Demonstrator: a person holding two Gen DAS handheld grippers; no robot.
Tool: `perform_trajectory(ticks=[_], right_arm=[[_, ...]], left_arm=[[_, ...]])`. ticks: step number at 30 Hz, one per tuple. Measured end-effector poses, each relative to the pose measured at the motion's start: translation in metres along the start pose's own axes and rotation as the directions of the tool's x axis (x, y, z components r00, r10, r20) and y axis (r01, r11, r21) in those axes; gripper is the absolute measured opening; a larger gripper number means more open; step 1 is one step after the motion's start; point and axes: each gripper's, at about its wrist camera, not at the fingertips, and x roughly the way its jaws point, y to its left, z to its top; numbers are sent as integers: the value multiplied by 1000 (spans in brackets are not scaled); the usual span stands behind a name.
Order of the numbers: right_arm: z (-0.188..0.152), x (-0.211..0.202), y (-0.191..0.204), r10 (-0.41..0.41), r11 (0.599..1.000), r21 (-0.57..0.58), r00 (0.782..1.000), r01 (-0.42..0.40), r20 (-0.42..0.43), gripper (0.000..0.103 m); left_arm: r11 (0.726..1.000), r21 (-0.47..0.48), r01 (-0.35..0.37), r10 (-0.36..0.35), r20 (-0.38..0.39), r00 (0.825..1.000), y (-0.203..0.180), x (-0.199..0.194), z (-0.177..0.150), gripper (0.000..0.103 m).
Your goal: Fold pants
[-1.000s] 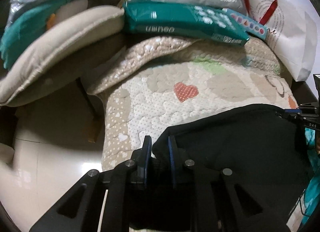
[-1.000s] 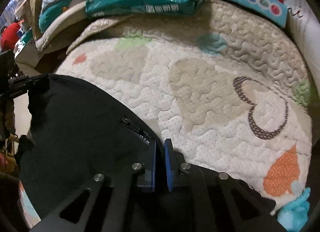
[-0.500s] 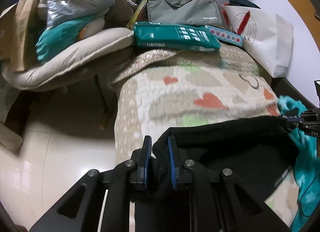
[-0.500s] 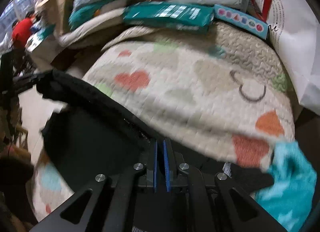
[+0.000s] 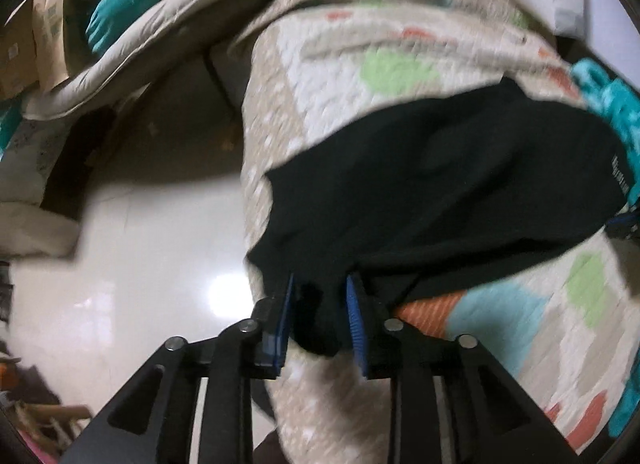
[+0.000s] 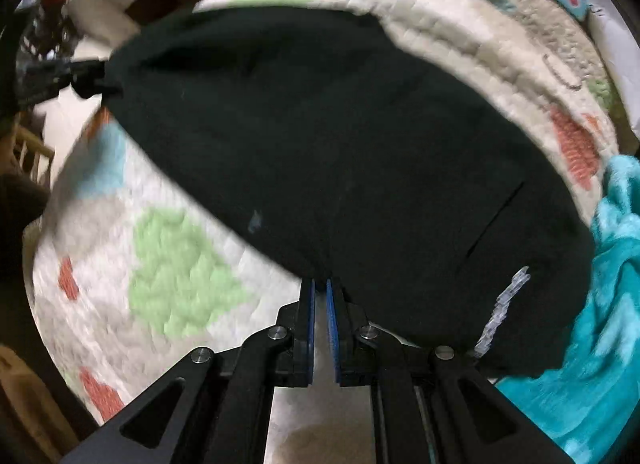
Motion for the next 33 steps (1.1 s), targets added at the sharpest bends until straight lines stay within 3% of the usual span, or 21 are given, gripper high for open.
perform_trajectory(ticks=[2, 4, 6, 7, 9, 11, 13, 16, 18, 20, 24, 29, 33], right_arm=[[-5, 1, 3, -17, 1000, -18, 1000, 17, -23, 9], [-8, -4, 3, -33, 999, -30, 999, 33, -32, 20], [-9, -19, 1, -38, 999, -22, 999, 38, 1, 34], [-8, -28, 0, -39, 999, -14, 999, 39, 25, 42], [-3, -49, -1, -42, 999, 5, 995, 42, 89, 47], [7, -64, 1, -32, 999, 12, 990, 31, 140, 47], [24, -75, 6, -12, 1000, 10, 982, 10, 187, 47], [56, -74, 22, 18, 1000, -7, 971, -17, 240, 47], [86, -66, 38, 36, 999, -28, 963, -29, 267, 47], [108, -56, 60, 52, 997, -66, 958, -34, 282, 47], [168, -26, 113, 48, 970, -241, 956, 24, 289, 47], [211, 12, 157, 28, 914, -397, 962, 85, 271, 48], [228, 42, 181, 34, 861, -503, 980, 72, 198, 47]], left_arm=[[1000, 2, -15, 15, -24, 1000, 3, -6, -8, 44], [1000, -1, -25, 25, -29, 999, 10, -16, -15, 52], [999, -19, -30, 30, -28, 999, 19, -26, -17, 54], [997, -31, -66, 65, -25, 998, 25, -31, -16, 54], [989, -52, -138, 137, -15, 990, 36, -38, -11, 54], [973, -149, -175, 174, -19, 985, 53, -40, -3, 54], [948, -284, -146, 142, -36, 989, 71, -37, 5, 55], [847, -531, -36, 35, -11, 999, 98, -26, 14, 55], [778, -628, 24, -6, 31, 1000, 112, -16, 15, 55], [746, -665, 36, 0, 54, 999, 119, -11, 14, 55], [710, -704, 19, 31, 58, 998, 141, -4, 3, 55], [638, -764, 96, -39, 92, 995, 165, -2, 2, 55], [639, -759, 128, -42, 131, 990, 168, -11, 10, 55]])
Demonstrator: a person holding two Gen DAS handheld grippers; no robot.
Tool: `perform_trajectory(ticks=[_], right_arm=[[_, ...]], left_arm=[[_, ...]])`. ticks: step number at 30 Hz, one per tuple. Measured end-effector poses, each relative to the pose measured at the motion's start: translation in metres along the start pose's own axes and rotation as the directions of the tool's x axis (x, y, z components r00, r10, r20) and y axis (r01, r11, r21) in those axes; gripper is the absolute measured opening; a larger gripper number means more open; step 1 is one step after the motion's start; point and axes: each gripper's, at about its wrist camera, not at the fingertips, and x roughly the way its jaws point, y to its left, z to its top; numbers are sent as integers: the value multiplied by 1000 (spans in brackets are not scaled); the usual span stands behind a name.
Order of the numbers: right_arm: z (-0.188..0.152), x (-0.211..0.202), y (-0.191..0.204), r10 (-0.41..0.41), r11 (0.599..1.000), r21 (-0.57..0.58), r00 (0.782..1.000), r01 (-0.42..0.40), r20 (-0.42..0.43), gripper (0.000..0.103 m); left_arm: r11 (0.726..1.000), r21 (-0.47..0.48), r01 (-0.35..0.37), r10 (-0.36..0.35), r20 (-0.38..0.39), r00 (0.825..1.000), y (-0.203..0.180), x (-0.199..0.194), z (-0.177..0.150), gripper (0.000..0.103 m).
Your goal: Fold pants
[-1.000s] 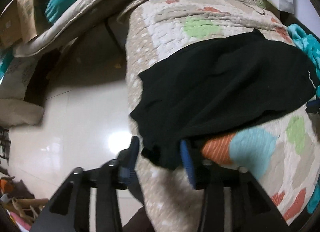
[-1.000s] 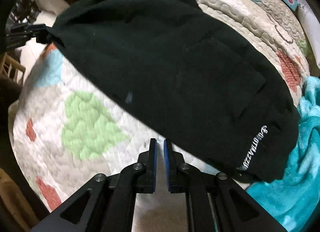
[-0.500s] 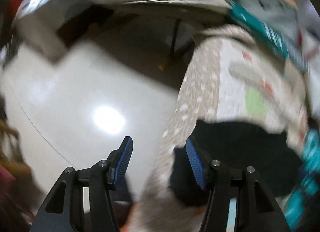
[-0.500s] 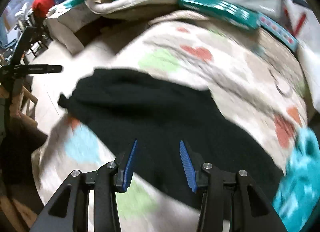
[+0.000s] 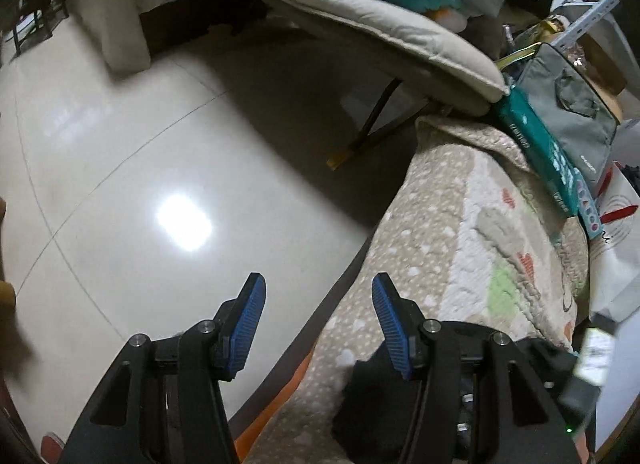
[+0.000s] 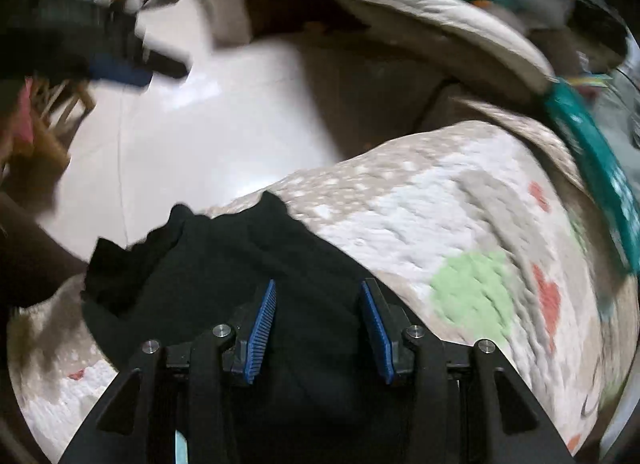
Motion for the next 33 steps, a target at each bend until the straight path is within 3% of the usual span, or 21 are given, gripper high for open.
perform_trajectory(ticks=[2, 4, 7, 12, 13, 15, 17, 18, 19, 26, 27, 28, 29, 30, 33], right_arm=[[-1, 7, 0, 39, 999, -13, 998, -40, -39, 30], [2, 4, -7, 51, 999, 12, 998, -51, -29, 6], [8, -1, -27, 37, 995, 93, 999, -37, 2, 1], [17, 7, -51, -123, 975, 187, 992, 120, 4, 1], [18, 8, -55, -128, 969, 212, 992, 123, 7, 2], [16, 2, -62, -12, 960, 279, 999, 1, 38, 5], [14, -4, -55, 68, 961, 266, 996, -81, 57, 24], [16, -9, -43, 99, 969, 220, 993, -112, 70, 43], [16, -12, -33, 109, 975, 188, 991, -122, 77, 52], [40, -9, 41, 158, 987, -43, 984, -155, 85, 52], [42, -2, 49, 137, 988, -76, 988, -132, 70, 46], [43, 5, 53, 123, 989, -92, 991, -118, 51, 20], [43, 13, 56, 114, 988, -104, 993, -112, 9, 10], [42, 19, 58, 98, 990, -104, 995, -99, -17, 10], [43, 11, 53, 125, 990, -70, 992, -124, 18, 10]], left_arm=[[1000, 4, -1, 1, 7, 1000, -2, -2, 0, 55], [1000, -4, 3, -3, 2, 1000, -2, -1, 0, 55], [1000, -26, 11, -12, -14, 1000, 0, 3, 0, 55], [1000, -15, -5, 5, -9, 1000, -1, 3, -1, 55], [1000, -20, -6, 5, -10, 1000, 0, 3, -1, 55], [999, -37, 4, -4, -13, 1000, 3, 2, -1, 55], [999, -49, 7, -8, -8, 1000, 5, 1, 0, 55], [999, -54, 8, -8, -7, 1000, 5, 0, 0, 55], [998, -57, 12, -12, -8, 1000, 5, 0, 0, 55], [999, -51, 13, -14, -12, 1000, 5, 0, -1, 55], [998, -54, 14, -15, -13, 1000, 5, 0, -1, 55], [998, -56, 16, -17, -15, 1000, 7, 0, -1, 55], [998, -58, 19, -20, -17, 1000, 7, 0, -1, 55], [998, -61, 22, -23, -19, 1000, 7, 0, -1, 55], [997, -72, 29, -31, -22, 999, 8, 0, -1, 55]])
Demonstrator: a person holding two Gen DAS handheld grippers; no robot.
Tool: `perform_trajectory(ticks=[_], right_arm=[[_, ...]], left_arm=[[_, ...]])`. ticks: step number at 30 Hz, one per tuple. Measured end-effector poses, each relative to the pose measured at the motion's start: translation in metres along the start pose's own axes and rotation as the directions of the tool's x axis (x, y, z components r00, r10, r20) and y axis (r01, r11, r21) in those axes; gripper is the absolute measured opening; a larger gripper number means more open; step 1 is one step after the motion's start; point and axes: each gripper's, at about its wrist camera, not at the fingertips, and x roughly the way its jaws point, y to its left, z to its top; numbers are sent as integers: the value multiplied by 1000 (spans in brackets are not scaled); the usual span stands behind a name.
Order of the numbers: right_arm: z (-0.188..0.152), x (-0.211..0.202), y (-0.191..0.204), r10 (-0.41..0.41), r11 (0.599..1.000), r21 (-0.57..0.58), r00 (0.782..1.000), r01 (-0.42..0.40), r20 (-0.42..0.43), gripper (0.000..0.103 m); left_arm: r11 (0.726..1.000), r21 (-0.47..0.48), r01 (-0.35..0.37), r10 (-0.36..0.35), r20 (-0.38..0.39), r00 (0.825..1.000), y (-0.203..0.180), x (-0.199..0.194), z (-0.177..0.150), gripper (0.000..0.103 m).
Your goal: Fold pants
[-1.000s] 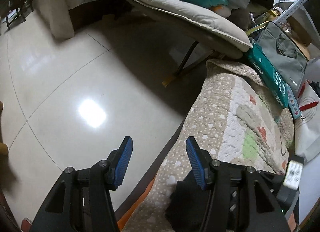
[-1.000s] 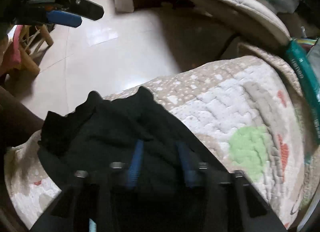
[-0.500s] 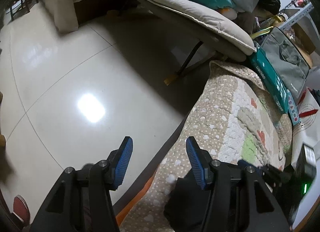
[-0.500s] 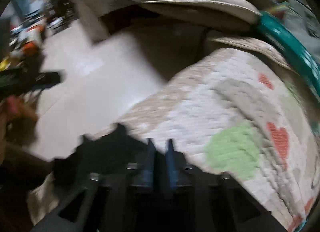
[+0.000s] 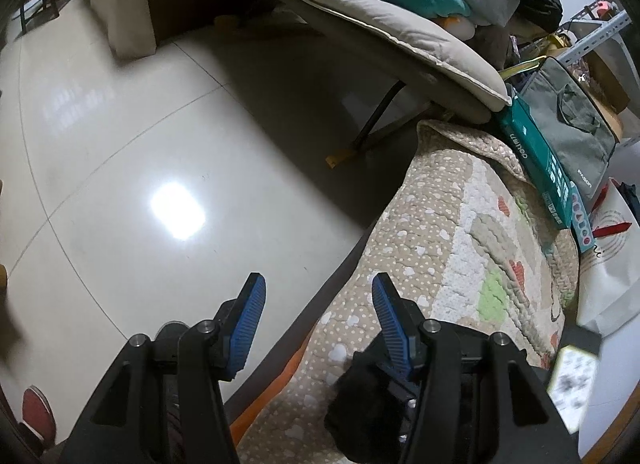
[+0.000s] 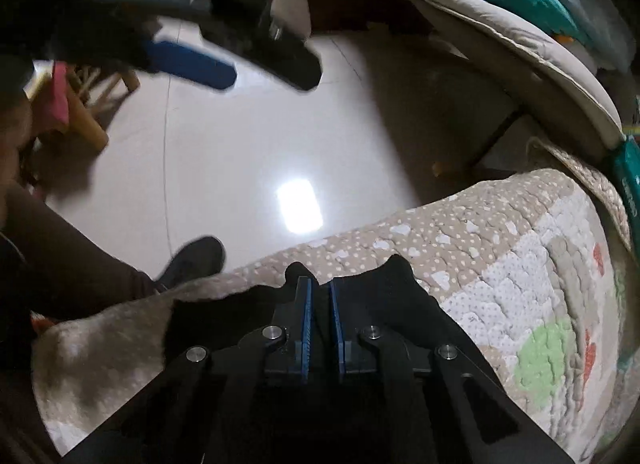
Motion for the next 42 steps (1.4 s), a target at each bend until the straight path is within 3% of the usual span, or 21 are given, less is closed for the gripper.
perform_trajectory(ticks=[6, 11, 13, 14, 17, 18, 21, 24, 28, 30, 32, 33, 38, 39, 42], right_arm=[[19, -12, -29, -63, 993, 108, 995, 55, 72, 10], [25, 11, -51, -121, 979, 166, 993, 119, 3, 14], [23, 10, -61, -125, 972, 201, 992, 122, -1, 36], [21, 2, -70, -123, 967, 227, 992, 116, 18, 41], [-7, -42, -112, -168, 931, 343, 982, 128, 88, 51], [-28, -62, -137, -202, 900, 410, 975, 149, 89, 52], [-93, -96, -187, -250, 817, 547, 967, 183, 49, 52], [-155, -108, -208, -235, 751, 632, 972, 190, -13, 54], [-194, -97, -202, -213, 742, 640, 975, 198, -54, 67], [-203, -82, -196, -220, 755, 621, 973, 211, -64, 68], [-210, -64, -189, -194, 760, 617, 977, 205, -85, 23], [-211, -55, -191, -177, 753, 626, 979, 201, -101, 10], [-206, -58, -215, -257, 695, 670, 960, 261, -108, 9], [-204, -59, -221, -274, 682, 676, 955, 279, -116, 1], [-200, -60, -238, -346, 635, 680, 922, 365, -172, 1]], left_arm=[[1000, -9, 1, -1, 13, 1000, -1, -2, 0, 55], [1000, 6, -22, 22, 17, 1000, -2, 0, 1, 55], [1000, 9, -24, 24, 16, 1000, -1, 0, 0, 55], [1000, 6, -22, 22, 15, 1000, 0, -1, 0, 55], [1000, -13, -16, 16, 14, 1000, 5, -2, 1, 55], [1000, -22, -11, 11, 13, 1000, 6, -2, 1, 55], [1000, -22, 0, 0, 10, 1000, 3, -2, 0, 55], [1000, -1, -3, 3, 15, 1000, -4, -3, -3, 55], [1000, 17, 1, -2, 17, 1000, -11, -3, -6, 55], [999, 39, -17, 15, 39, 999, -15, -5, -8, 55], [997, 57, -47, 44, 57, 997, -18, -5, -9, 55], [996, 60, -62, 59, 58, 997, -17, -3, -9, 55], [997, 45, -62, 61, 12, 998, -16, 10, -9, 55], [997, 53, -60, 59, 10, 998, -18, 11, -9, 55], [995, 84, -62, 60, 19, 998, -26, 10, -12, 55]])
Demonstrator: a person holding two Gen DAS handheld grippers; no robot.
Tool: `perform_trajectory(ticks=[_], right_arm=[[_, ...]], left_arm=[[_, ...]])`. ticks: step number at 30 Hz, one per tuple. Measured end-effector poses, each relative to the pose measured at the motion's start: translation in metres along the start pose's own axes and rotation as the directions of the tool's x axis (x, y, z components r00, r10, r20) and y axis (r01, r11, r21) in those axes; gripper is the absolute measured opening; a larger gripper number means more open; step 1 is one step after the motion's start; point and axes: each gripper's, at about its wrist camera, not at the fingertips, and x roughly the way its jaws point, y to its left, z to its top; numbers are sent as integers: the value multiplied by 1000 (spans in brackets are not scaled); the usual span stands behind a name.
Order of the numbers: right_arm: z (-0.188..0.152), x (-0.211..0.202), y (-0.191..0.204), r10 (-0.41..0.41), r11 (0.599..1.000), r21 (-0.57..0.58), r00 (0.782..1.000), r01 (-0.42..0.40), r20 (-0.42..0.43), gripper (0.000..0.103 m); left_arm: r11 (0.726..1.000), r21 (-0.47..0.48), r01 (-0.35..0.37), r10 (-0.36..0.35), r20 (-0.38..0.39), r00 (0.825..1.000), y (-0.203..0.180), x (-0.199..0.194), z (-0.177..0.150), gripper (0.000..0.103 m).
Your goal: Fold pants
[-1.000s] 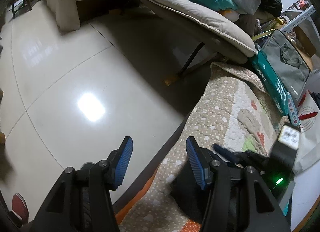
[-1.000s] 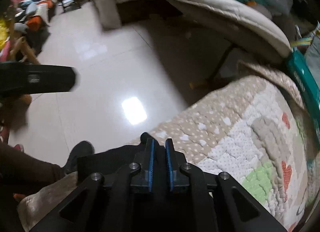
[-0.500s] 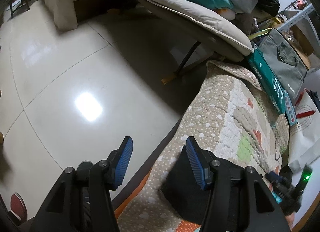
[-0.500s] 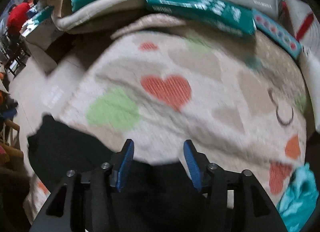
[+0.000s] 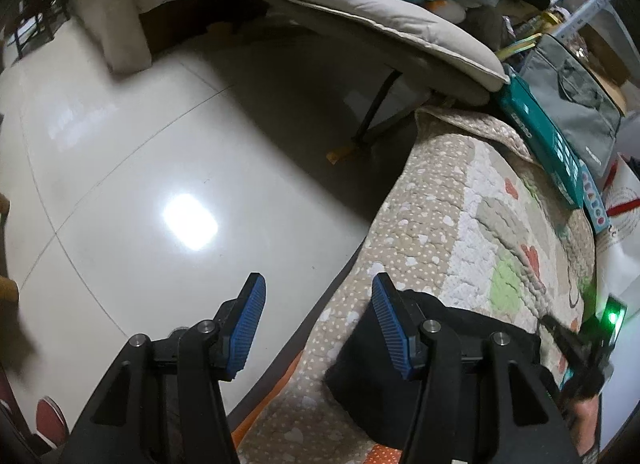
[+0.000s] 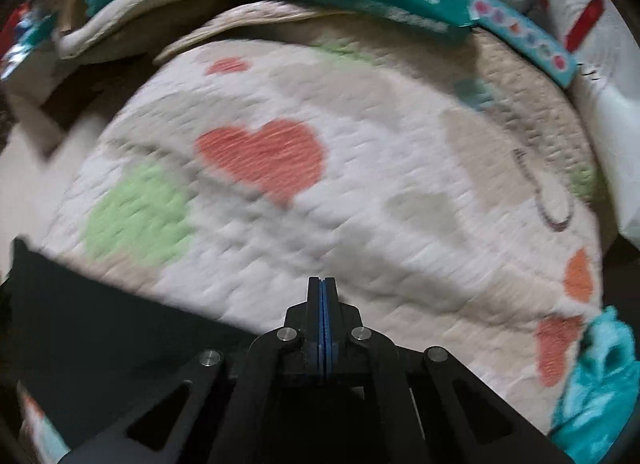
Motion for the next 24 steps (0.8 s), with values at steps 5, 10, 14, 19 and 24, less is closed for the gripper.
perform_trajectory(ticks=[5, 10, 14, 19, 24], right_arm=[[9, -2, -1, -22, 1000, 14, 1000, 22, -1, 10], [-18, -43, -5, -16, 999, 30, 997, 14, 71, 67], [-58, -71, -17, 59, 995, 74, 996, -64, 63, 66], [-119, -93, -43, 34, 988, 154, 999, -35, 13, 65], [-177, -103, -124, -53, 905, 422, 998, 60, -30, 66]], left_arm=[[1000, -5, -2, 2, 0, 1000, -1, 0, 0, 55], [1000, -8, 9, -9, -9, 1000, -3, 1, -1, 55], [1000, -13, 9, -9, -12, 1000, -4, 1, -4, 55], [999, -17, 39, -40, -20, 999, -8, -1, -7, 55], [999, 27, 25, -25, -11, 1000, -18, -1, -13, 55]])
